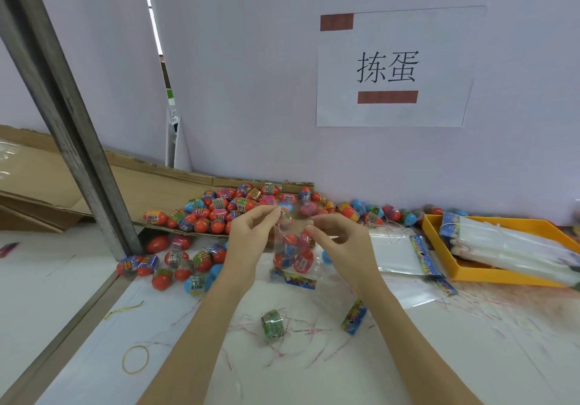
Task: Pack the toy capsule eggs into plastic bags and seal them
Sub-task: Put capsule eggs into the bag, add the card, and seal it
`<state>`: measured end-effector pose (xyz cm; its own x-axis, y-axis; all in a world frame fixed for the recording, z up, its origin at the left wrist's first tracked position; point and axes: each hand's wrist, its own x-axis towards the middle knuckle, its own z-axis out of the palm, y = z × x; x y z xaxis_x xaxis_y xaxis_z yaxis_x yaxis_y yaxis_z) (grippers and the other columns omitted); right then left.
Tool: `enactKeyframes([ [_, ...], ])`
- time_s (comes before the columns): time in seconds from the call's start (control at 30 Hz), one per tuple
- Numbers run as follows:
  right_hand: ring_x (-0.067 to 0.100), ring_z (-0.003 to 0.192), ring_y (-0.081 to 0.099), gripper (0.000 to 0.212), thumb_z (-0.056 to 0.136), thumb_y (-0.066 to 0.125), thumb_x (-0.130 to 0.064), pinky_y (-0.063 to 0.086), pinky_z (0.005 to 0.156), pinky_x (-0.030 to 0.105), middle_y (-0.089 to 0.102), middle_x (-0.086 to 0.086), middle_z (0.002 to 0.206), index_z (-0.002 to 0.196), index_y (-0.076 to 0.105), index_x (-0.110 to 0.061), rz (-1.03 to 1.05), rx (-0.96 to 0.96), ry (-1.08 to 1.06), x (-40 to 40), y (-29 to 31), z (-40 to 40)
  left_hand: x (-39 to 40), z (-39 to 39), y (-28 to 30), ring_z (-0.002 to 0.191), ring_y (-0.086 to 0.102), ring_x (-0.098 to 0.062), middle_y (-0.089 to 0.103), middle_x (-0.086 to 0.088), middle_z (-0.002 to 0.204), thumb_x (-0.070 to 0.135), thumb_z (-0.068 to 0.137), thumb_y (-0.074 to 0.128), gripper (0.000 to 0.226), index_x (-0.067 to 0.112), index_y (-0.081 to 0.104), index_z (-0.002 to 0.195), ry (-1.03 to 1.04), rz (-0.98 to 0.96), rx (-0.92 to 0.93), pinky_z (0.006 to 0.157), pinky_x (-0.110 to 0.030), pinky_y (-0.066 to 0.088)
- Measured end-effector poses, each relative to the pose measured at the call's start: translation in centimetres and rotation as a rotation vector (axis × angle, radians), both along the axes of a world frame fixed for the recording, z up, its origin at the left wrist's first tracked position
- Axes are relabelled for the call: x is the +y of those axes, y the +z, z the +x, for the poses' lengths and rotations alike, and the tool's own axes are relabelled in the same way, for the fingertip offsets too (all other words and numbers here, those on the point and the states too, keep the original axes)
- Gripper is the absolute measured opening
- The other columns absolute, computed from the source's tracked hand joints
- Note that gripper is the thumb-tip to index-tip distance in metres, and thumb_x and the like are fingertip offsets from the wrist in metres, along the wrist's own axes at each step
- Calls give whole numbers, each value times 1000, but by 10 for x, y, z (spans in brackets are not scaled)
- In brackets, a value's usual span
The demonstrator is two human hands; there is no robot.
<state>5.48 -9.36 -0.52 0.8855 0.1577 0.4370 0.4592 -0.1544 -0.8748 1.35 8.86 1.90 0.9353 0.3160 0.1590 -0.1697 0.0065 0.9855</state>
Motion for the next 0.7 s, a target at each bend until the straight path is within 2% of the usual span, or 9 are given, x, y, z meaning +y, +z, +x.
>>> enactKeyframes([
  [0.1,7,84,73,8,91,79,-24,59,77,21,77,-16,89,96,77,-30,20,3,-25,1,-4,1,1,0,0,87,73,-23,80,-8,99,26,109,53,29,16,80,108,-67,-25,60,78,-42,61],
  [0.2,10,86,73,7,93,76,-22,61,80,27,78,-11,90,99,80,-24,87,63,-40,-3,-4,3,7,3,1,90,69,-28,77,-17,112,16,108,40,41,10,80,112,-164,-108,93,84,-42,59],
  [0.3,11,87,73,11,96,73,-21,63,81,30,78,-9,90,104,80,-21,97,117,-69,-5,-4,3,11,4,-2,90,73,-22,78,-17,110,2,102,53,31,11,80,113,-224,-79,98,79,-32,61],
  [0.4,10,88,72,14,97,71,-20,63,78,28,78,-9,91,107,81,-19,96,129,-75,-5,-3,2,12,6,-8,95,75,-24,79,-13,110,5,97,69,22,13,80,115,-240,-75,88,87,-35,62],
  [0.57,8,89,72,16,96,73,-22,61,75,24,79,-9,93,109,81,-17,102,115,-81,-7,-2,2,18,7,-8,91,74,-19,79,-11,104,4,97,69,22,12,81,114,-271,-131,98,83,-31,61],
  [0.7,7,87,71,15,96,73,-23,61,79,24,78,-11,91,108,81,-20,91,123,-72,-9,-1,3,18,6,-8,92,74,-18,79,-11,108,7,92,76,23,12,81,115,-271,-79,86,87,-32,62],
])
